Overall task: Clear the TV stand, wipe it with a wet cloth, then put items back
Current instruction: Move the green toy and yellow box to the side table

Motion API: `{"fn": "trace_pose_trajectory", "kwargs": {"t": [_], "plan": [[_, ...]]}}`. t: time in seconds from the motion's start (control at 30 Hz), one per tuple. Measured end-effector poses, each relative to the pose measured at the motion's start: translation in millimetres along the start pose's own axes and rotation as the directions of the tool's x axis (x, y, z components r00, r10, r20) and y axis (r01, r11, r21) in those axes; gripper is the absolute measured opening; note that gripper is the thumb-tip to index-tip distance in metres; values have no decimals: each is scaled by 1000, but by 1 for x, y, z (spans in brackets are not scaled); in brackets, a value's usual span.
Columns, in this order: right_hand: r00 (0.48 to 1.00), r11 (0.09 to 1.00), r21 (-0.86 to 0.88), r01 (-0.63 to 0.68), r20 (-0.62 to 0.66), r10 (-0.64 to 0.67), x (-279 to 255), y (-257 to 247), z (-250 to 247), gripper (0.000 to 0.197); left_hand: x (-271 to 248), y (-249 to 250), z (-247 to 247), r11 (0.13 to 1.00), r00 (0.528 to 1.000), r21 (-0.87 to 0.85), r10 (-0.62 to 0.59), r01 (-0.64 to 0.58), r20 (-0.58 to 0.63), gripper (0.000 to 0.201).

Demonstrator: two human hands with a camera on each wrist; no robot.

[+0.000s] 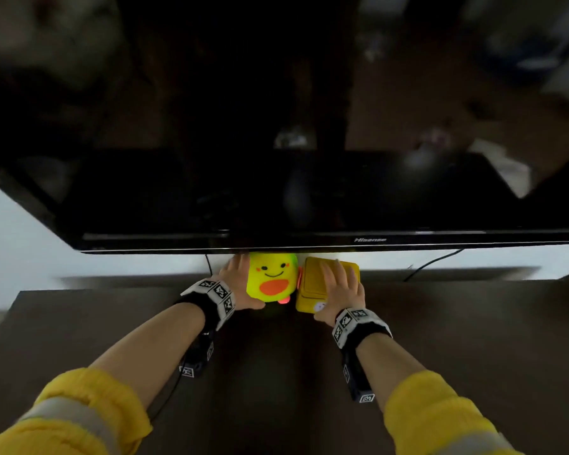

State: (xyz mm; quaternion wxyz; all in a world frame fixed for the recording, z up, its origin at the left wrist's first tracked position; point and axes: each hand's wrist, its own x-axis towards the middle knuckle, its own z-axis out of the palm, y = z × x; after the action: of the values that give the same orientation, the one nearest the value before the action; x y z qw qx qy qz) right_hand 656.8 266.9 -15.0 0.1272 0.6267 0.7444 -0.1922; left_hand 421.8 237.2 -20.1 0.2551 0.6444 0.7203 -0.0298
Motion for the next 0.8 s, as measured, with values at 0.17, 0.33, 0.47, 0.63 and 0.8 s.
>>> {"fn": "trace_pose_trajectory", "kwargs": {"t": [0.17,0.33,0.47,0.63,0.8], "plan": [[995,996,-91,22,-97,-31,24,17,9,107,28,9,9,972,996,-230,-58,42,-64,123],[990,995,-97,18,-135,-31,29,18,10,111,27,19,12,988,996,-133,-88,82,-35,117],[997,1000,-24,-17,-75,15,23,14,13,113,18,27,15,980,999,-195,-39,35,-15,102],[1000,1000,17,-13,-24,14,-4,10,16,110,-3,25,11,985,1000,-171,7,-11,-25,79],[999,999,3,45,-11,-45,-44,-14,21,108,-40,5,0,986,1000,-165,14,-16,-14,76]]}}
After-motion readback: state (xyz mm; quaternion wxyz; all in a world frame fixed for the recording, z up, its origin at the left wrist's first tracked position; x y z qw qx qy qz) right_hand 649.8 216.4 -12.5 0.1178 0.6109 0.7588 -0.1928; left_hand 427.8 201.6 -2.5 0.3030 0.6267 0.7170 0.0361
